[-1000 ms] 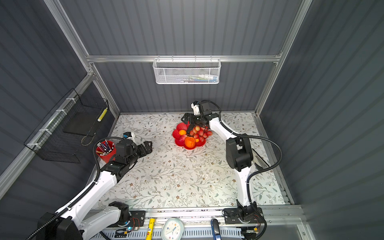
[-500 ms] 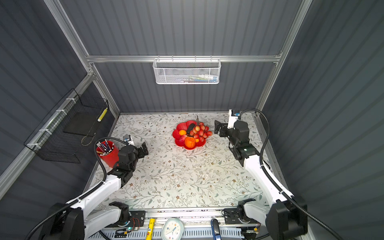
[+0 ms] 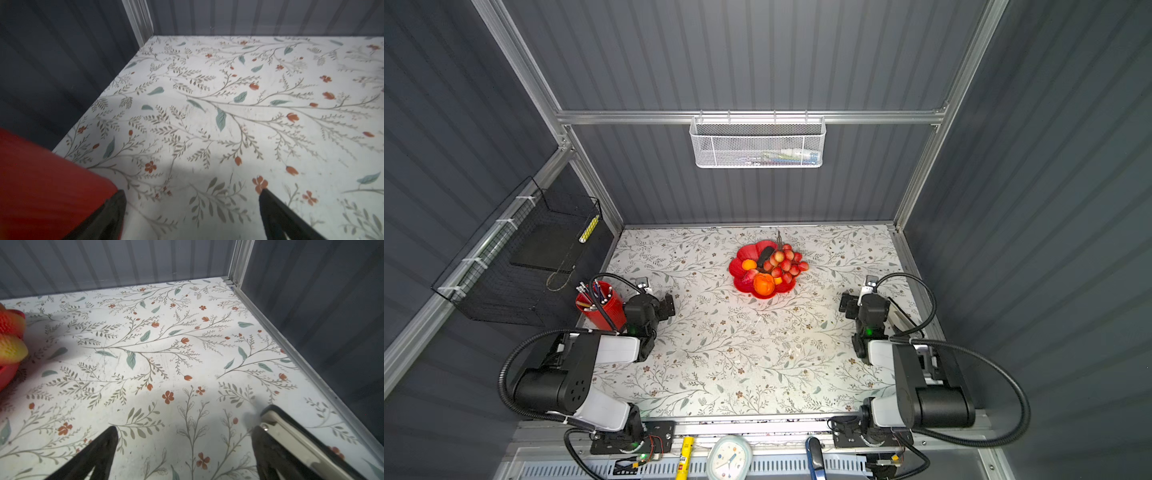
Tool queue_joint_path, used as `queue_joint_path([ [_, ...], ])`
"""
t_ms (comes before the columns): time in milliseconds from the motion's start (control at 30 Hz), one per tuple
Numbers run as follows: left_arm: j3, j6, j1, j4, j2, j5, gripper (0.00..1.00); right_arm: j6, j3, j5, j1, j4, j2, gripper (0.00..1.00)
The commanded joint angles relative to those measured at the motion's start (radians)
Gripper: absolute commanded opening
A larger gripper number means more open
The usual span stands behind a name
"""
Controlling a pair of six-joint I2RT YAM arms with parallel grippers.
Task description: Place and organize the fake fruits in the fruit bowl
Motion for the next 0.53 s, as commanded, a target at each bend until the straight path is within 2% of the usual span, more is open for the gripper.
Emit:
queue_joint_path([
  [0,0.001,0.038,0.01,0.211,0.118,0.034,1.0,-0.018,0.015,-0.015,-0.001,0.161,-0.023,0.99],
  [33,0.003,0.04,0.01,0.243,0.135,0.02,1.0,-0.029,-0.004,-0.009,-0.001,0.253,0.011,0.99],
  [67,0.029,0.013,0.011,0.135,0.107,-0.001,1.0,-0.028,-0.016,0.012,0.006,0.273,0.015,0.99],
  [167,0.058,0.004,0.014,0.122,0.127,-0.043,1.0,-0.028,-0.001,0.002,0.006,0.212,-0.004,0.99],
  [267,0.063,-0.004,0.014,0.092,0.122,-0.044,1.0,-0.032,-0.039,0.007,0.009,0.306,0.007,0.99],
  [400,0.064,-0.004,0.014,0.094,0.124,-0.046,1.0,-0.028,0.013,-0.058,-0.007,0.194,-0.001,0.99],
  [500,0.063,-0.002,0.014,0.099,0.125,-0.049,1.0,-0.035,-0.002,-0.073,-0.01,0.225,0.0,0.99],
])
